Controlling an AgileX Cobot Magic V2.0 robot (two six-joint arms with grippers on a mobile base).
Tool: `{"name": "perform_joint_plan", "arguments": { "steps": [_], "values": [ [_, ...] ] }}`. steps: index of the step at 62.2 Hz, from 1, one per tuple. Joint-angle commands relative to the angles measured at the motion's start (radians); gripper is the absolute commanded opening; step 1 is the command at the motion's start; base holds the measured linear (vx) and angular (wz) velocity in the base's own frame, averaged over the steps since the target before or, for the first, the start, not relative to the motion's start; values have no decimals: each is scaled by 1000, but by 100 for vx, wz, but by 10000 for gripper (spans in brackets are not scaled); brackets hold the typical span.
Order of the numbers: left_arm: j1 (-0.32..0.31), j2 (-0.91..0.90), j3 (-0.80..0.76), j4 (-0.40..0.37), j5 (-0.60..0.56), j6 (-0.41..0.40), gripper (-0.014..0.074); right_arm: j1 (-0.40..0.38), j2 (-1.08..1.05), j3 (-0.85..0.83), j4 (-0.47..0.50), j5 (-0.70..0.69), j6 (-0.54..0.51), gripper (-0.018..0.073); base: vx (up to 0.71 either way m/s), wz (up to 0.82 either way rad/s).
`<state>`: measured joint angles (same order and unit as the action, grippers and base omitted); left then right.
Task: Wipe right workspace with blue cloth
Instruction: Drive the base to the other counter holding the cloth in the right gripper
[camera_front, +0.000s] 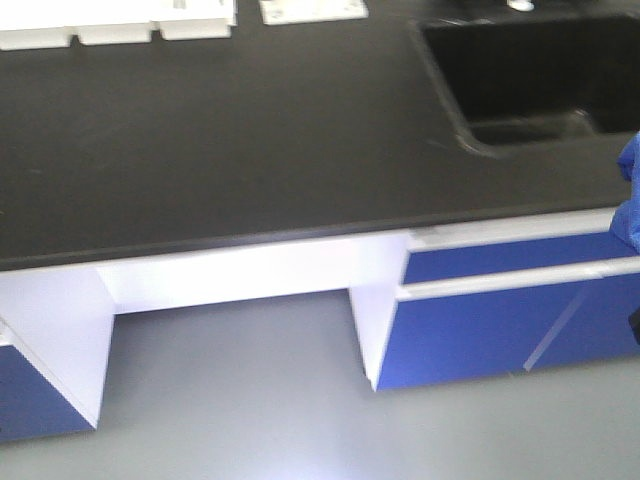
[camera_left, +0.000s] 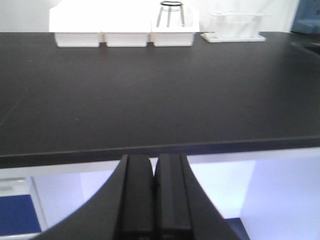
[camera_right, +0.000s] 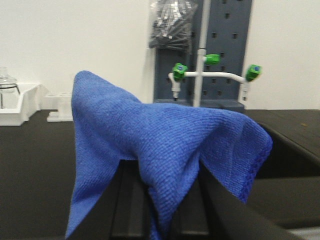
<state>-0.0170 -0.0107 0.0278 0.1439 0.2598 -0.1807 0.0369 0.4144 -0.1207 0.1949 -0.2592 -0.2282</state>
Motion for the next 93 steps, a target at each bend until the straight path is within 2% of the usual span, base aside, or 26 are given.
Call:
{"name": "perform_joint_plan", "arguments": {
  "steps": [1,50,93],
  "values": [
    [-5,-16,30,1,-80,-8,-6,-6,8,-27,-6,-89,-7,0,-32,-37],
    [-5,-16,30,1,-80,-8,-6,-6,8,-27,-6,-89,-7,0,-29,-45],
    [-5,-16,30,1,-80,-8,-6,-6,8,-27,-6,-89,-7,0,-20,-72]
  ]
}}
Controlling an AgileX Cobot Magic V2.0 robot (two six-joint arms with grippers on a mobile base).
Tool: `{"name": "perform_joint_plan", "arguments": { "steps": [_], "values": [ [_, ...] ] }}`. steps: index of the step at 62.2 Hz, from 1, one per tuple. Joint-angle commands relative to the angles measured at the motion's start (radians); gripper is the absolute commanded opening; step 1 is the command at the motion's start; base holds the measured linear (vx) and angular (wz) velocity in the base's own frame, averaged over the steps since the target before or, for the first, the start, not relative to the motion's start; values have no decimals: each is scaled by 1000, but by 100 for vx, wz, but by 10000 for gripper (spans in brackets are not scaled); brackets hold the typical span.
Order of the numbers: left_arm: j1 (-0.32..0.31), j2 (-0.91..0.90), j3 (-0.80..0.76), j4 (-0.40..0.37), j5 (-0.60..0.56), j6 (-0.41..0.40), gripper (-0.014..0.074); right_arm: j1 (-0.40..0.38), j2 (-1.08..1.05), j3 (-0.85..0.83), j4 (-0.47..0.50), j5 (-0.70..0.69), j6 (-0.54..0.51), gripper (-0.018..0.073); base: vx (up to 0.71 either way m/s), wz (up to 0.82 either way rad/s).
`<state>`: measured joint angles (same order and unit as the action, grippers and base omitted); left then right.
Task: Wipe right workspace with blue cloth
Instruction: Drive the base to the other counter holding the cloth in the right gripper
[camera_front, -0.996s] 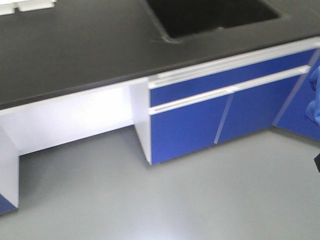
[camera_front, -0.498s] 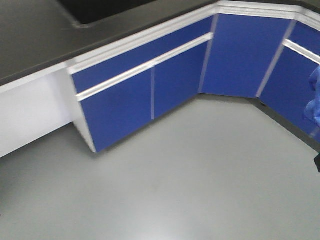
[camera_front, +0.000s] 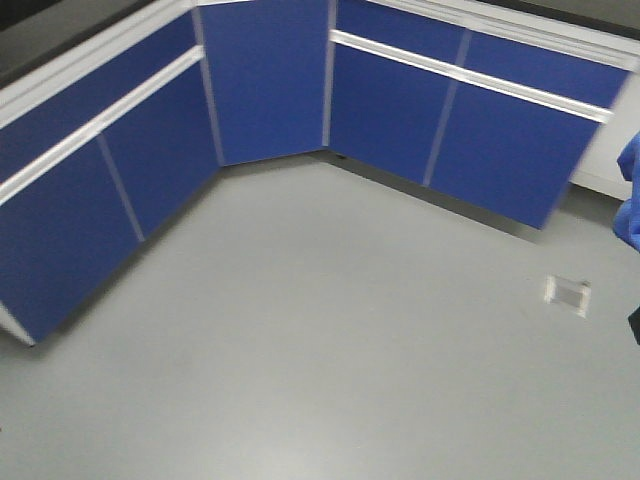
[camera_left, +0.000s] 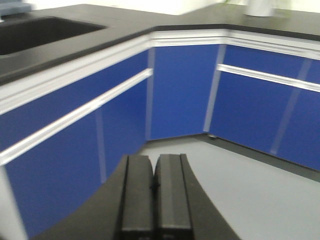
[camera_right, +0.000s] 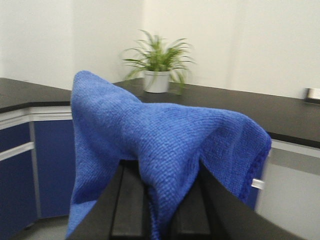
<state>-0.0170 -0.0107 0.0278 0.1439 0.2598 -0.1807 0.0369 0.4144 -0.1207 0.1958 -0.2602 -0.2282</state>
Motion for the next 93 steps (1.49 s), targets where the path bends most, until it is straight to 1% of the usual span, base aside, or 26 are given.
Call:
{"name": "perform_joint_plan", "arguments": {
  "steps": [1,57,93],
  "values": [
    [-5,-16,30,1,-80,-8,-6,-6,8,-27,-7,-88,-7,0,-18,-69],
    [-5,-16,30,1,-80,-8,-6,-6,8,-27,-7,-90,-7,0,-13,-60],
    [-5,-16,30,1,-80,-8,-6,-6,8,-27,-7,-90,-7,0,10,-50]
  ]
}}
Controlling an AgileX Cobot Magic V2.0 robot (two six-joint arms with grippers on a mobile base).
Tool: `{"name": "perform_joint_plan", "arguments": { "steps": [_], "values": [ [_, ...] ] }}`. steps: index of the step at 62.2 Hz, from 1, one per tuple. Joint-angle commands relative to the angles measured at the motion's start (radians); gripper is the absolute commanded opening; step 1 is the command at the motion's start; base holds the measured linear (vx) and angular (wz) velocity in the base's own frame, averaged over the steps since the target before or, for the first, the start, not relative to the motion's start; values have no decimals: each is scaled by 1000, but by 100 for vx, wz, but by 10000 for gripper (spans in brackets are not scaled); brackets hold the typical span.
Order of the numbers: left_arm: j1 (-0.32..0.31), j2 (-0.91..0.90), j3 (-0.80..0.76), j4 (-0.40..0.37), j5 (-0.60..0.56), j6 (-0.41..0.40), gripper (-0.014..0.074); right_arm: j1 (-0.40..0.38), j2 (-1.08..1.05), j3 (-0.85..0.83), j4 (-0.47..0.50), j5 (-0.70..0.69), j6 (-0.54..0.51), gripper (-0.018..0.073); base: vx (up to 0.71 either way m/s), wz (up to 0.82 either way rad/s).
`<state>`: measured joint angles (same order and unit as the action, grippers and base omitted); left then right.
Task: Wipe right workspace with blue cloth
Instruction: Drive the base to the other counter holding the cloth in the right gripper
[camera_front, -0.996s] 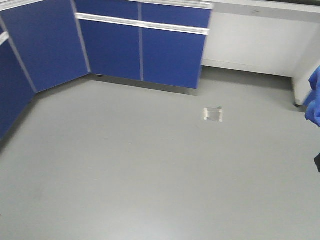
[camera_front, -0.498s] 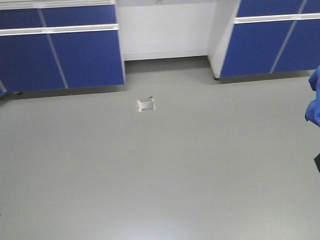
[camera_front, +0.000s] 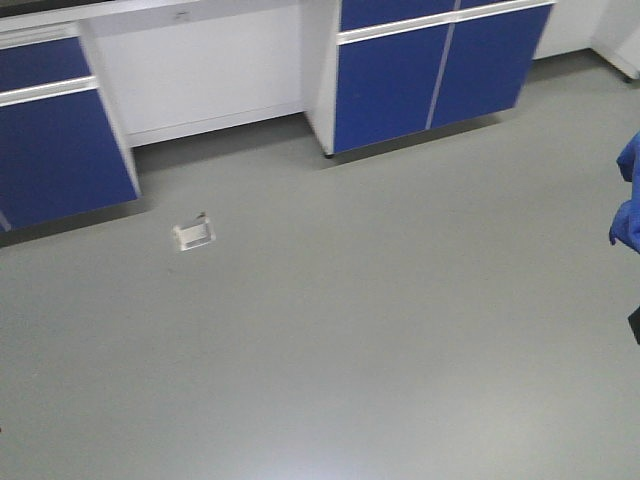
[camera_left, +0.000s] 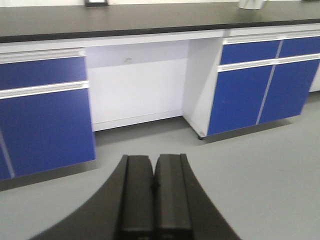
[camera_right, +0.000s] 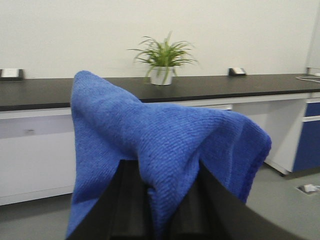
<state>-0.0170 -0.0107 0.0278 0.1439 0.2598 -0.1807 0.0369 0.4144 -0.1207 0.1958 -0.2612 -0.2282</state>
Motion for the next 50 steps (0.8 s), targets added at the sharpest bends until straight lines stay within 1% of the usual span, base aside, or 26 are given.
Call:
{"name": "perform_joint_plan", "arguments": {
  "steps": [1,23,50],
  "values": [
    [-5,-16,30,1,-80,-8,-6,-6,8,-27,-7,-89,-7,0,18,-46],
    [-5,-16,30,1,-80,-8,-6,-6,8,-27,-7,-88,-7,0,22,-33],
    [-5,-16,30,1,-80,-8,-6,-6,8,-27,-7,-88,-7,0,33,-10]
  ]
}}
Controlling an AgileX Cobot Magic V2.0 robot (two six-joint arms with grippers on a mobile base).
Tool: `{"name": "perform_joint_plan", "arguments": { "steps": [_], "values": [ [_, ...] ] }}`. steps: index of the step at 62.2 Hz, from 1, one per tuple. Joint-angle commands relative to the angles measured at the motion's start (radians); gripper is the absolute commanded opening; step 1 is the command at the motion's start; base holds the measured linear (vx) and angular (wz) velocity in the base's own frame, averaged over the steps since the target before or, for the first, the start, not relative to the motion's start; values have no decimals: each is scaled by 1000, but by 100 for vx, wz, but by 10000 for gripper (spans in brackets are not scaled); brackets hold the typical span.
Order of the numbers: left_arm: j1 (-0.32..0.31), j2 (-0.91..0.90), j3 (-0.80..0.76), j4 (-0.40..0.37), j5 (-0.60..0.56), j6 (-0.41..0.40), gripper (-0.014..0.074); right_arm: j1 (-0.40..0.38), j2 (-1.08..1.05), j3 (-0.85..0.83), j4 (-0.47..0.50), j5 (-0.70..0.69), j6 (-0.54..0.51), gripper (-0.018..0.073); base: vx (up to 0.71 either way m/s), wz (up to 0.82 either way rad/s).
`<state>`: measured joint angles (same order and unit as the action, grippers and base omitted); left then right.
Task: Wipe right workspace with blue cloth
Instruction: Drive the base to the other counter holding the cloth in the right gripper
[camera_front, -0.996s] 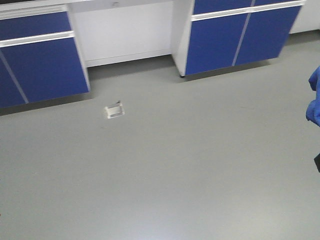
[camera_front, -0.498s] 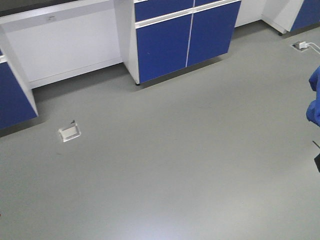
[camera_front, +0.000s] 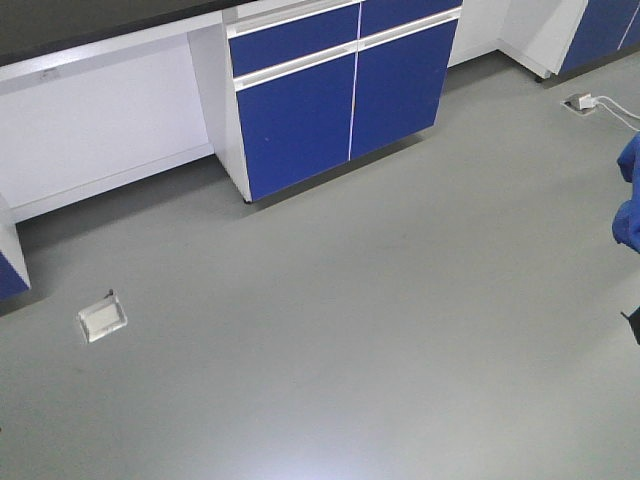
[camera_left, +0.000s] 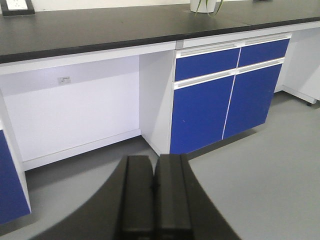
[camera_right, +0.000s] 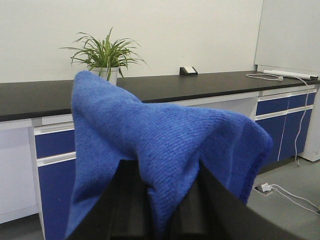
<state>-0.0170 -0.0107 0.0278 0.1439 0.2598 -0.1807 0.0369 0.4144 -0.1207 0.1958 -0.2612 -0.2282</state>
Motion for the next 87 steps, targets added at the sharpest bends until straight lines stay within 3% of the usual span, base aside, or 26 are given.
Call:
{"name": "perform_joint_plan", "arguments": {
  "steps": [1,45,87],
  "values": [
    [-5,-16,30,1,-80,-8,-6,-6,8,-27,-7,-88,-7,0,39,-2],
    [-5,-16,30,1,-80,-8,-6,-6,8,-27,-7,-89,-7,0,41,11],
    [-5,-16,30,1,-80,-8,-6,-6,8,-27,-7,-88,-7,0,39,47]
  ]
}}
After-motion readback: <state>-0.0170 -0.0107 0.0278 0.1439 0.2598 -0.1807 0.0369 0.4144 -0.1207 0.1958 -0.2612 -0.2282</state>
